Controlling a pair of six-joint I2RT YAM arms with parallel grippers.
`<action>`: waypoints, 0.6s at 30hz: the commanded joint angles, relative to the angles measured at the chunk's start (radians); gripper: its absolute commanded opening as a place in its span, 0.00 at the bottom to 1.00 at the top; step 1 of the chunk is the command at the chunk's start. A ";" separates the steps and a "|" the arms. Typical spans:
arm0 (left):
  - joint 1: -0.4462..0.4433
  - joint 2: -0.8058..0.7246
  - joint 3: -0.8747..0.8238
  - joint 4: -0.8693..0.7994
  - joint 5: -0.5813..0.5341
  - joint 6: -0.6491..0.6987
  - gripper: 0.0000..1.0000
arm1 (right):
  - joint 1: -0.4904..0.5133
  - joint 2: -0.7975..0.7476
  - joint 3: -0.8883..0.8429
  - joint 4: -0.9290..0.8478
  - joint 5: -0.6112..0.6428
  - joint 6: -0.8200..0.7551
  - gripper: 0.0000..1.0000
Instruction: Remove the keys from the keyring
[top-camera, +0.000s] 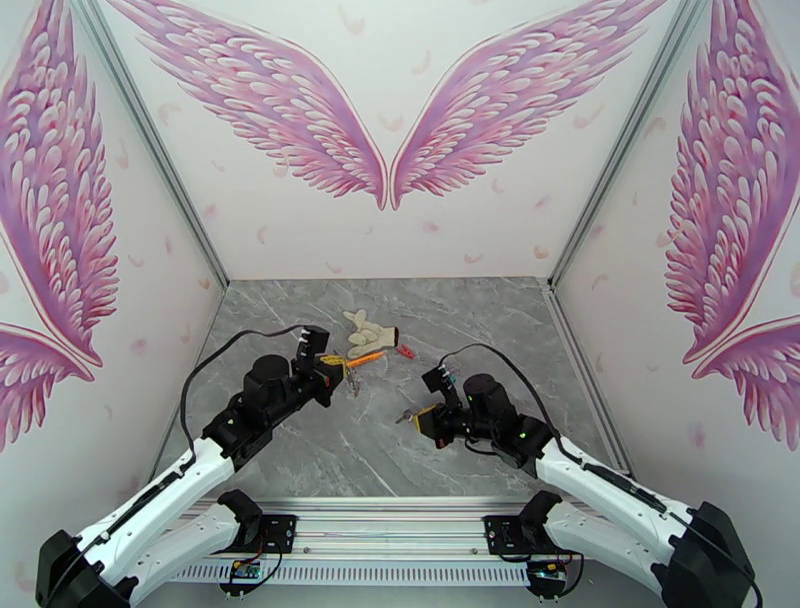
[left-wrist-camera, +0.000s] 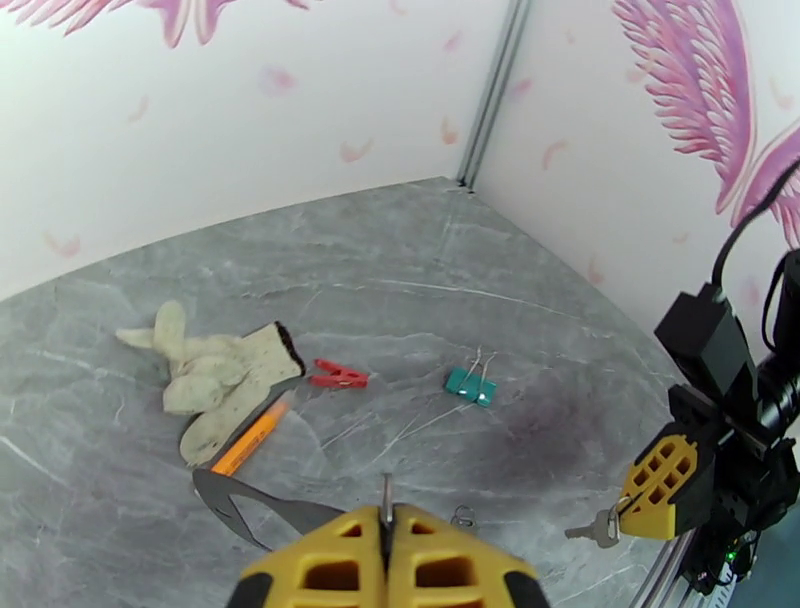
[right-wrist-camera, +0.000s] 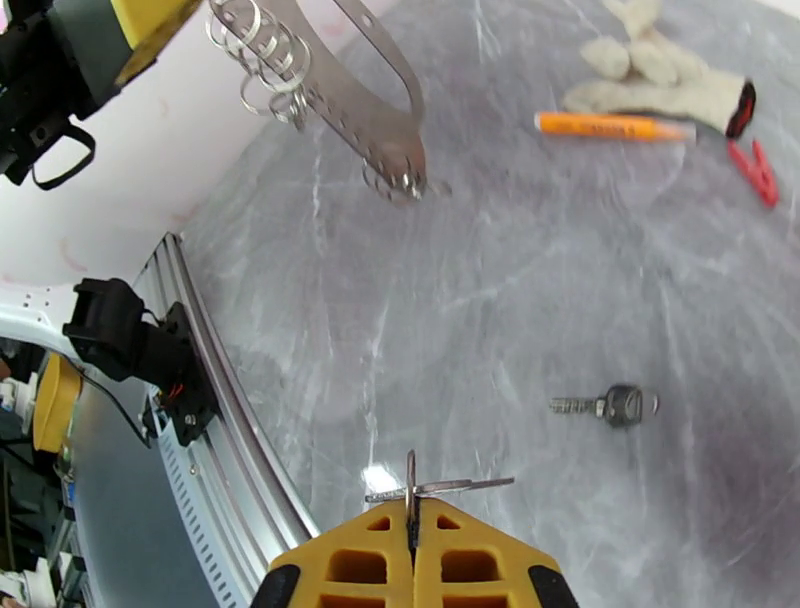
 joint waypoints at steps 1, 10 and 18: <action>0.021 -0.059 -0.078 0.029 -0.120 -0.127 0.00 | 0.041 -0.002 -0.071 0.145 0.052 0.176 0.00; 0.050 -0.178 -0.262 0.033 -0.239 -0.276 0.00 | 0.072 0.006 -0.178 0.136 0.177 0.282 0.00; 0.055 -0.317 -0.351 -0.108 -0.281 -0.430 0.00 | 0.072 0.107 -0.159 0.121 0.265 0.292 0.00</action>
